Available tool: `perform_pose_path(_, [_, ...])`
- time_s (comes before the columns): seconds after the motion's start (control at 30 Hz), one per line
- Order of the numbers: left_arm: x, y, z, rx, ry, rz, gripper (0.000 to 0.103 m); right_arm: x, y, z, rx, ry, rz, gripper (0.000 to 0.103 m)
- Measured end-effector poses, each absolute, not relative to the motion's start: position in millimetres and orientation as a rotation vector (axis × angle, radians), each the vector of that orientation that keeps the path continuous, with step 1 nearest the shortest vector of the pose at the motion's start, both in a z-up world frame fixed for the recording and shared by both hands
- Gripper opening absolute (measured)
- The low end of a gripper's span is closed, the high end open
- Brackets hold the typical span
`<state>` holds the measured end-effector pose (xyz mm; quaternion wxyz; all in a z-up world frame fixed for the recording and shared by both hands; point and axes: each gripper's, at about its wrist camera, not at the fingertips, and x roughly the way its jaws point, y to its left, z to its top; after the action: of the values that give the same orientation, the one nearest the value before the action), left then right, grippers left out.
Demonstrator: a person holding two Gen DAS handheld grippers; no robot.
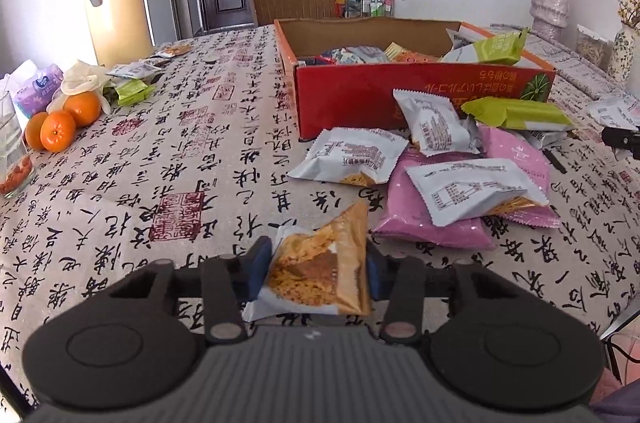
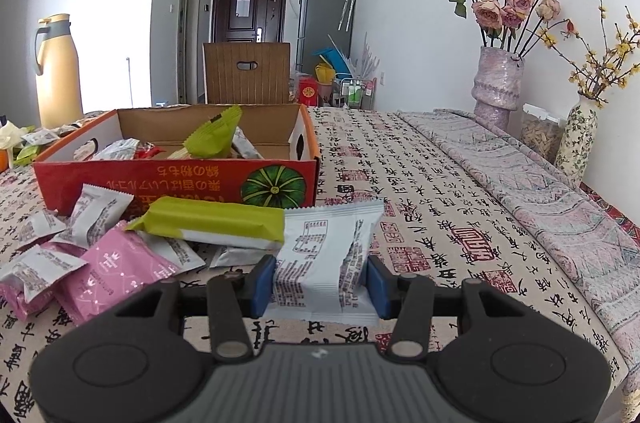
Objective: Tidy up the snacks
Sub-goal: 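Grasp the clear crispy-snack bag with the left gripper while the right gripper holds the white packet, then carry both packets over the box with both grippers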
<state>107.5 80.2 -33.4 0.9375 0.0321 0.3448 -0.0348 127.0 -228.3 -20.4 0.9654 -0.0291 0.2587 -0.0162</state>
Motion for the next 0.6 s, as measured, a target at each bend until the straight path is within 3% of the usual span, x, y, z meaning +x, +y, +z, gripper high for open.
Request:
perform_pose_path(0.33, [97,78,-19,0.062,0.664,-0.053,0.035,120,-231,-18,-0.045,0.509,-0.020,0.048])
perform_pose_path(0.6, [89,70,-3,0.063,0.609,-0.053,0.034,115,-236,-14,-0.034,0.496,-0.014,0.048])
